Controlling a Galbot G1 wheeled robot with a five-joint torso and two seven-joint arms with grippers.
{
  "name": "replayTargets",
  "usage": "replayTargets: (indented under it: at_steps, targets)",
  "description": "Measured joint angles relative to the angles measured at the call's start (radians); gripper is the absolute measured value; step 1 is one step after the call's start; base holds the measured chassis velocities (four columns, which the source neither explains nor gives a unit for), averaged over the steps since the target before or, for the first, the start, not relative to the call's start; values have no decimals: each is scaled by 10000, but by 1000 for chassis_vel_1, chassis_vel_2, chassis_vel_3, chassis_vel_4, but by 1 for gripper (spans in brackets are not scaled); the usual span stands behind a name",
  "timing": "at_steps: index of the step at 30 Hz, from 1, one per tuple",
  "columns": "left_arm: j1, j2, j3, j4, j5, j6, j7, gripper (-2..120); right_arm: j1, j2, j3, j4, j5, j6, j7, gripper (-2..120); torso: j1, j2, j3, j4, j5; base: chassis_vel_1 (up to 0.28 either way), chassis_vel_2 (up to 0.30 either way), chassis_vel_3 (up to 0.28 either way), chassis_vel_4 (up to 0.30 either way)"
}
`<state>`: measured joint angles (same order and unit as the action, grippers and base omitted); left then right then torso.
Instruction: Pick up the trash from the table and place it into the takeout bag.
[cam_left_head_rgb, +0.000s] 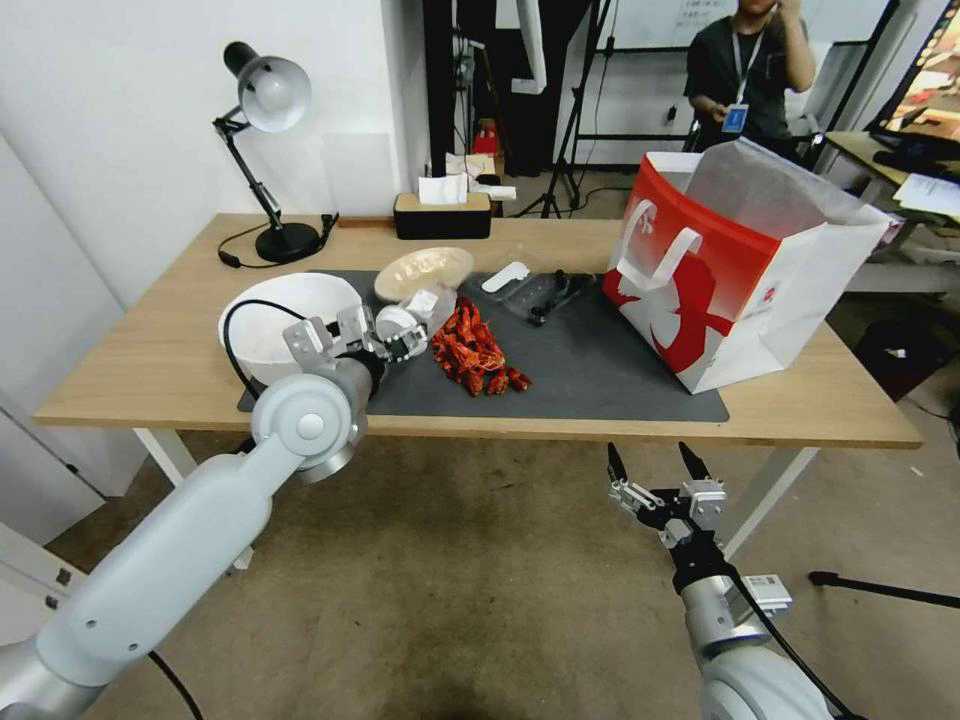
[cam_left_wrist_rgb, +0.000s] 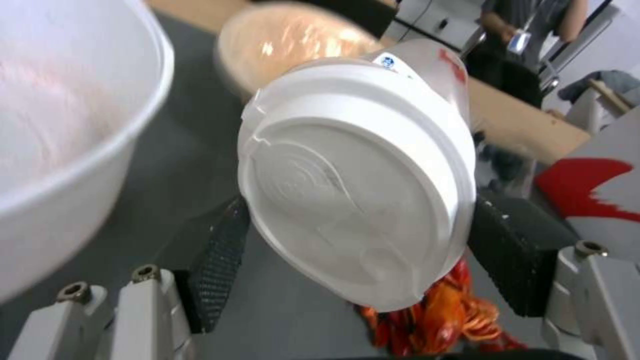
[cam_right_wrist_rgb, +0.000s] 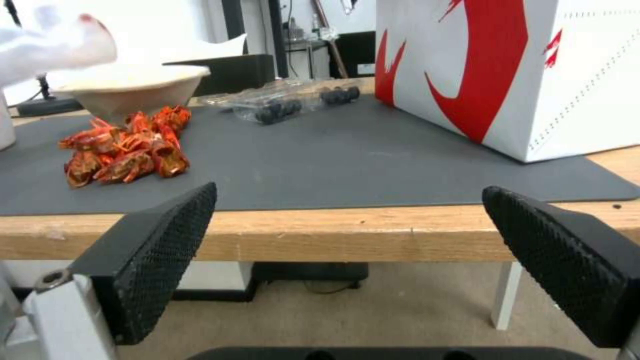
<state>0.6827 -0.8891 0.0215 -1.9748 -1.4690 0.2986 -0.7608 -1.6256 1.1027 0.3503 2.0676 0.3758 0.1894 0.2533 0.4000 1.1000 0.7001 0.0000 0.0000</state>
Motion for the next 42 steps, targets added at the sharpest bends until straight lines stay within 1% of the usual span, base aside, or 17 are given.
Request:
replayTargets:
  at_steps: [8, 11, 12, 15, 16, 19, 20, 22, 26, 28, 29, 32, 33, 36, 37, 39, 42]
  targets:
    - [-307, 624, -436, -293, 59, -48, 798, 73, -53, 90, -10, 135, -102, -18, 26, 100, 0, 0, 0, 2, -1, 0, 0, 0, 0]
    - [-1296, 750, -222, -98, 59, -211, 1548, 73, -142, 105, 43, 243, -129, -23, 39, 100, 0, 0, 0, 1, 1, 0, 0, 0, 0]
    - [-1296, 750, -222, -98, 59, -211, 1548, 73, -142, 105, 43, 243, -129, -23, 39, 100, 0, 0, 0, 1, 1, 0, 0, 0, 0]
    - [-2981, 594, 627, 472, 87, -413, 2428, 73, -253, 113, 143, 336, -155, -26, 61, 100, -1, 0, -1, 1, 3, 0, 0, 0, 0]
    - [-2981, 594, 627, 472, 87, -413, 2428, 73, -253, 113, 143, 336, -155, -26, 61, 100, -1, 0, -1, 1, 3, 0, 0, 0, 0]
    - [-4717, -128, 1685, 1428, 162, -717, 3444, 73, -333, 151, 199, 394, -210, -29, 68, 100, 0, 0, -1, 0, 3, 0, 0, 0, 0]
    - [-4717, -128, 1685, 1428, 162, -717, 3444, 73, -333, 151, 199, 394, -210, -29, 68, 100, 0, 0, -1, 0, 3, 0, 0, 0, 0]
    - [-5803, -861, 2323, 2232, 172, -930, 4001, 73, -349, 186, 214, 403, -239, -34, 72, 100, 1, -1, 0, -7, 3, 0, 0, 0, 0]
    - [-6554, -1438, 2858, 2887, 216, -1057, 4318, 73, -357, 212, 231, 403, -261, -38, 80, 100, 1, 0, 0, -4, 6, 0, 0, 0, 0]
    - [-7570, -2223, 3688, 3910, 646, -1112, 4766, 72, -389, 257, 296, 414, -291, -41, 86, 100, 1, -1, 0, 0, 3, 0, 0, 0, 0]
    - [-7570, -2223, 3688, 3910, 646, -1112, 4766, 72, -389, 257, 296, 414, -291, -41, 86, 100, 1, -1, 0, 0, 3, 0, 0, 0, 0]
    - [-8535, -3073, 4631, 4800, 1542, -1185, 5720, 72, -498, 363, 413, 440, -350, -27, 82, 100, 0, 0, 0, -1, 4, 0, 0, 0, 0]
    - [-8535, -3073, 4631, 4800, 1542, -1185, 5720, 72, -498, 363, 413, 440, -350, -27, 82, 100, 0, 0, 0, -1, 4, 0, 0, 0, 0]
    - [-9090, -3558, 5331, 5373, 2608, -1329, 6827, 72, -626, 478, 518, 464, -428, 35, 70, 100, 1, 1, 0, -2, 3, 0, 0, 0, 0]
    - [-9090, -3558, 5331, 5373, 2608, -1329, 6827, 72, -626, 478, 518, 464, -428, 35, 70, 100, 1, 1, 0, -2, 3, 0, 0, 0, 0]
    - [-9476, -3882, 5873, 5771, 3362, -1369, 7446, 72, -725, 555, 597, 481, -460, 78, 50, 100, 0, 1, 0, 1, 2, 0, 0, 0, 0]
    - [-9751, -4226, 6336, 6236, 4158, -1370, 7619, 72, -793, 596, 670, 482, -474, 129, 33, 100, 0, 1, 0, -1, 2, 0, 0, 0, 0]
